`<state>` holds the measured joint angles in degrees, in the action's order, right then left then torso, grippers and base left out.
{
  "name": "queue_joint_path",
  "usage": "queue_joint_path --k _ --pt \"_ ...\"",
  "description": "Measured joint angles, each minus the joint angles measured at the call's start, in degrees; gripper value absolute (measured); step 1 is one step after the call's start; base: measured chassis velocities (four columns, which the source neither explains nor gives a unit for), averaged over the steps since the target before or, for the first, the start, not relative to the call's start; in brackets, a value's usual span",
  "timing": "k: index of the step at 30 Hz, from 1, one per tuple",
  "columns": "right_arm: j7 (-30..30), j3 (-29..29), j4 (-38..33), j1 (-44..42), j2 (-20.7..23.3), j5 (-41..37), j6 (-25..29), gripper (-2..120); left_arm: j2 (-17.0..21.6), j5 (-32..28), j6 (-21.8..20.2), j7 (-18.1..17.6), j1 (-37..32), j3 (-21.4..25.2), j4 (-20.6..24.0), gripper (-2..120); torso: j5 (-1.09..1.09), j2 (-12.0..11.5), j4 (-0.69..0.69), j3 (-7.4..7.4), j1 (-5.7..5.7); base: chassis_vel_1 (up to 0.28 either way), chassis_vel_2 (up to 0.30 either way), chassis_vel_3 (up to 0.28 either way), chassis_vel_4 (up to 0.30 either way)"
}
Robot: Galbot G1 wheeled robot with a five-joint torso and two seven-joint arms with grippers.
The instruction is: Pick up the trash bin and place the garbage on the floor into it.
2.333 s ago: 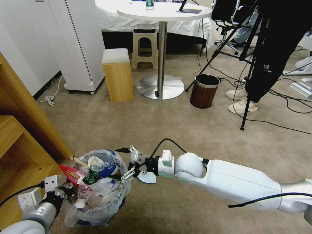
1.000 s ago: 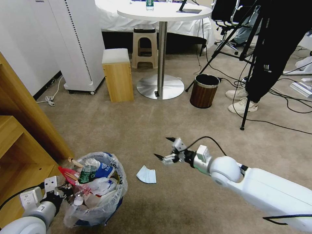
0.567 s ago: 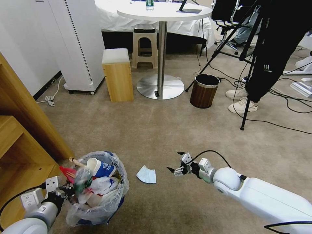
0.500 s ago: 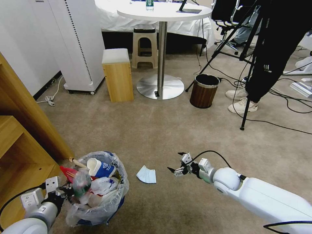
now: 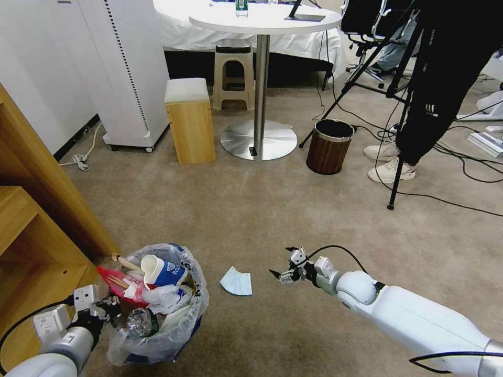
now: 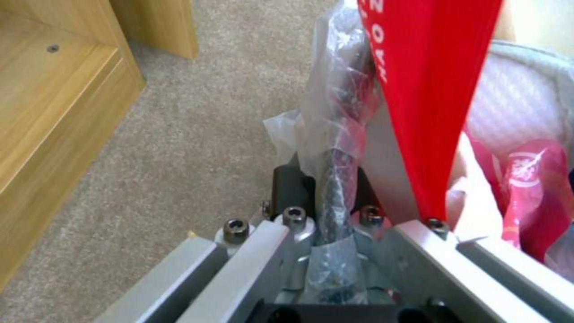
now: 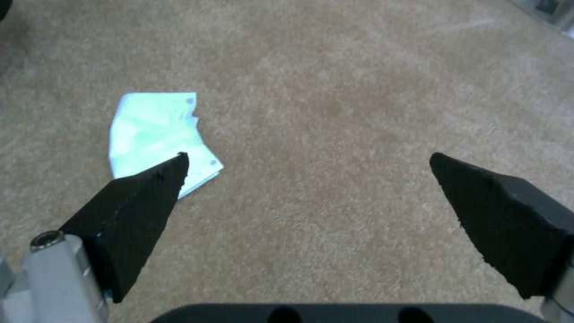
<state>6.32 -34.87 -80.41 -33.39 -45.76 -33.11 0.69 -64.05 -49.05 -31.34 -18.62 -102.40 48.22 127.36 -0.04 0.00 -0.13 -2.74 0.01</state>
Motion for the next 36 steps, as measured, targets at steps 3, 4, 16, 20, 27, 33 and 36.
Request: queue_joint_path --k 3,4,16,20,27,33,36 --pt "0.0 0.5 1.1 0.1 -0.4 0.1 0.6 99 0.2 0.0 0.0 -0.1 0.0 0.0 0.0 0 0.00 0.0 0.00 0.00 0.00 0.000 0.000 0.000 0.000" --pt "0.1 0.7 1.6 0.2 -0.7 0.1 0.7 99 0.1 0.0 -0.1 -0.1 0.1 -0.1 0.0 0 0.00 0.0 0.00 0.00 0.00 0.000 0.000 0.000 0.000" --pt "0.8 -0.2 6.9 1.2 -4.7 -0.7 2.5 99 -0.4 0.1 -0.1 0.0 0.1 -0.6 -0.2 0 0.00 0.0 0.01 0.00 0.00 0.000 0.000 0.000 0.000" --pt "2.6 -1.5 7.1 1.3 -5.9 -1.4 4.2 96 -0.6 0.2 -0.1 0.0 0.1 -0.6 -0.2 0 0.00 0.0 0.00 0.00 0.00 0.000 0.000 0.000 0.000" --pt "7.4 -3.7 12.4 2.4 -8.7 -2.7 8.6 99 -0.7 0.3 -0.1 0.1 -0.2 -0.7 0.3 0 0.00 0.0 0.00 0.00 0.00 0.000 0.000 0.000 0.000" --pt "8.6 -3.1 16.0 2.8 -9.4 -2.4 9.2 99 -0.6 0.3 0.0 0.2 0.2 -1.2 0.1 0 -0.01 0.0 -0.01 0.00 0.00 0.000 0.000 0.000 0.000" --pt "8.9 -2.8 18.7 2.9 -10.6 -2.3 9.9 98 -0.6 0.3 0.1 0.4 0.4 -1.5 -0.1 0 0.00 0.0 0.00 0.00 0.00 0.000 0.000 0.000 0.000"
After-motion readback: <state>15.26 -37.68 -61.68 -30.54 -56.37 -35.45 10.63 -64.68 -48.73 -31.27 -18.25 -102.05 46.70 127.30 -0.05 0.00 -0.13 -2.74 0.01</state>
